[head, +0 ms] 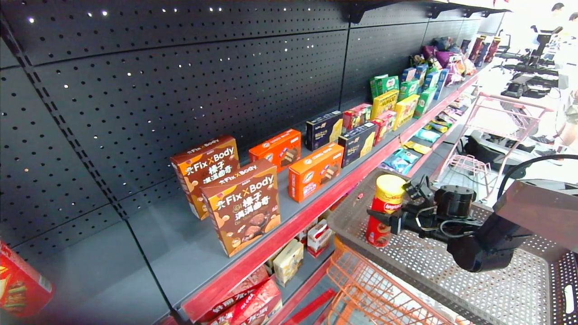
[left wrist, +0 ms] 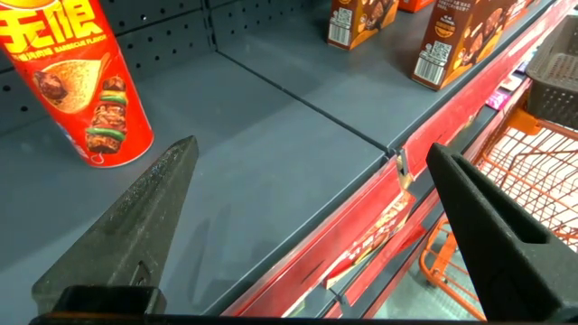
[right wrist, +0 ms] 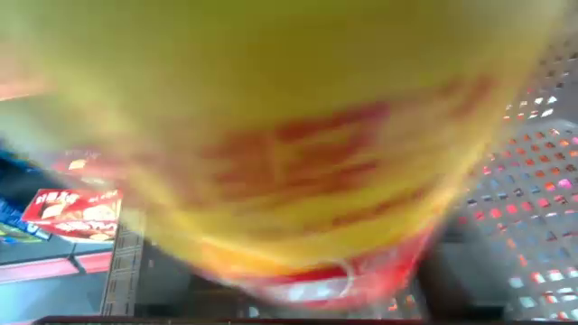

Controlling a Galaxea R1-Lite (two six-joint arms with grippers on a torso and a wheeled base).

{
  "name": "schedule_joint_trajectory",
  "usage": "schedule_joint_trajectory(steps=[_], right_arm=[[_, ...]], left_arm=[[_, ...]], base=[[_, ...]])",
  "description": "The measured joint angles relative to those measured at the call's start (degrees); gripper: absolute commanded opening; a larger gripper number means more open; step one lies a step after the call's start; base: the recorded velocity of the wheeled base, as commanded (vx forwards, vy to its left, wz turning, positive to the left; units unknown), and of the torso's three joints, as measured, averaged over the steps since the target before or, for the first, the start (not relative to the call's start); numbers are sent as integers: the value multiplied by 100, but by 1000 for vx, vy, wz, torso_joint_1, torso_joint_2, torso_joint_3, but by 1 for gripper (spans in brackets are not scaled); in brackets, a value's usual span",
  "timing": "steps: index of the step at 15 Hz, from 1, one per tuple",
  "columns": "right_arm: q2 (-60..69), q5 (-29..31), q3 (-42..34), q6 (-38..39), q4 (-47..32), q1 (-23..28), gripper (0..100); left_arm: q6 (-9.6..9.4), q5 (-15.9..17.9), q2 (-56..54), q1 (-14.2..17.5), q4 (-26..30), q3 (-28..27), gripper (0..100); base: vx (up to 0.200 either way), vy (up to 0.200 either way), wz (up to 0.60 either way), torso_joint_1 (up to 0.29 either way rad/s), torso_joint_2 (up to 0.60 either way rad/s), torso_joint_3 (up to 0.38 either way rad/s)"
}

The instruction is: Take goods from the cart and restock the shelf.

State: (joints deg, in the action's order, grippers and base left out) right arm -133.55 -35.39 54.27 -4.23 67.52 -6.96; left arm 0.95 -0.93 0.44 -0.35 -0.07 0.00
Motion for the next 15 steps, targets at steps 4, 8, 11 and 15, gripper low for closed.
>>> schedule_joint_trajectory(steps=[4,8,11,15], right_arm=[[105,-7,0,10,-138,7,0],[690,191,-56,-12,-745,73,0],[1753,438,-489,-45,-1229,182,0],[3658,840,-1451,-17,-1969,394,0]], left_arm=[[0,0,0,0,0,0,100],[0,-2,0,0,0,0,100],[0,-2,0,0,0,0,100],[0,-2,0,0,0,0,100]], base=[[0,0,0,0,0,0],[0,0,0,0,0,0],[0,0,0,0,0,0],[0,0,0,0,0,0]])
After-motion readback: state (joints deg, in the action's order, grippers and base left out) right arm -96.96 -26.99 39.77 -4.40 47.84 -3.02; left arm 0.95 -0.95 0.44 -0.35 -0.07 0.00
